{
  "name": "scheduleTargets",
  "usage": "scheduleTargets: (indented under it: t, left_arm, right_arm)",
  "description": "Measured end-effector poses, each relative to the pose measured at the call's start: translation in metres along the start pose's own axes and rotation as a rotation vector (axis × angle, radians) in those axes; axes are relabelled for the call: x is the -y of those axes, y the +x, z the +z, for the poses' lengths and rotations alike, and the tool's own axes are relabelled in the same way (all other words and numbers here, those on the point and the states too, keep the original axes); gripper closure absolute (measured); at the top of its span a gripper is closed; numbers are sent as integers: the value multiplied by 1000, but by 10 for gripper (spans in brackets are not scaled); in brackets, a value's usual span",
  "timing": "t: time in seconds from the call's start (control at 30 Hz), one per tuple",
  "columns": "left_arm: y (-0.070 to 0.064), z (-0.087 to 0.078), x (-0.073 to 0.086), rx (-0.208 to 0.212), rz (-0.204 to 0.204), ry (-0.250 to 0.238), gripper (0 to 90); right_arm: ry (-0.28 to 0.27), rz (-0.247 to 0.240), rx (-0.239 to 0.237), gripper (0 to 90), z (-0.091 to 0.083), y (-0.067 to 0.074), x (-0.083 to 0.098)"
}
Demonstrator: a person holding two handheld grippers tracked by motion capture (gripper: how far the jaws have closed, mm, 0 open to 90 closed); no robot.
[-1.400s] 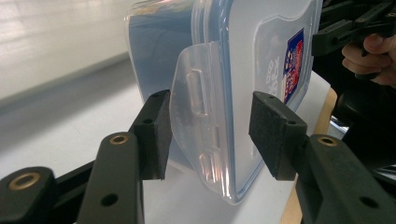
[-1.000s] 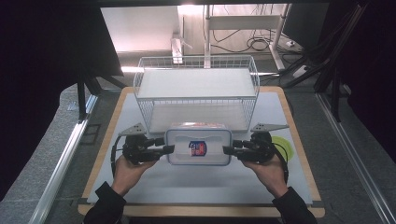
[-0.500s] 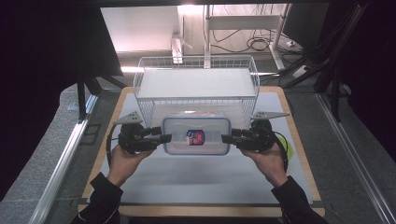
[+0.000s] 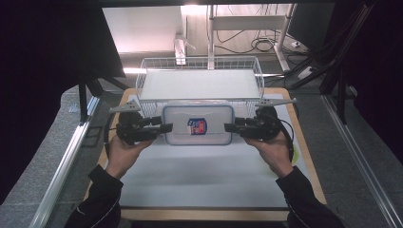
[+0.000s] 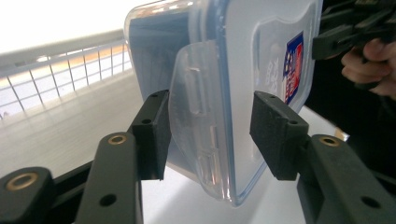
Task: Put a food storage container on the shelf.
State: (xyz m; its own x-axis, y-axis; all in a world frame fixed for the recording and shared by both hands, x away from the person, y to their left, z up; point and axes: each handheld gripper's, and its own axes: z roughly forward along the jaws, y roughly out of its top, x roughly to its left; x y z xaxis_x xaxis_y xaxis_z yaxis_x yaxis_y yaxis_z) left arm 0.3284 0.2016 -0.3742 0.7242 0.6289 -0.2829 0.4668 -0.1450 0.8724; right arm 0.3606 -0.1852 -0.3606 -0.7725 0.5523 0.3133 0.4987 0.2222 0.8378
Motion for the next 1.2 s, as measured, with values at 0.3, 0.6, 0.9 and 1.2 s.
scheduleTargets:
  t: [0.3, 0.6, 0.9, 1.2]
  left_arm:
    - [8, -4, -23, 2, -1, -6, 500]
    - [16, -4, -44, 4, -8, -24, 506]
    - [27, -4, -68, -8, -20, -36, 507]
    - [40, 0, -98, -18, -13, -50, 507]
  right_arm:
    - [-26, 0, -4, 528, 0, -3, -23]
    - [-58, 3, 0, 526, 0, -10, -49]
    - [-75, 19, -4, 524, 4, -19, -72]
    - [-97, 54, -16, 522, 9, -35, -96]
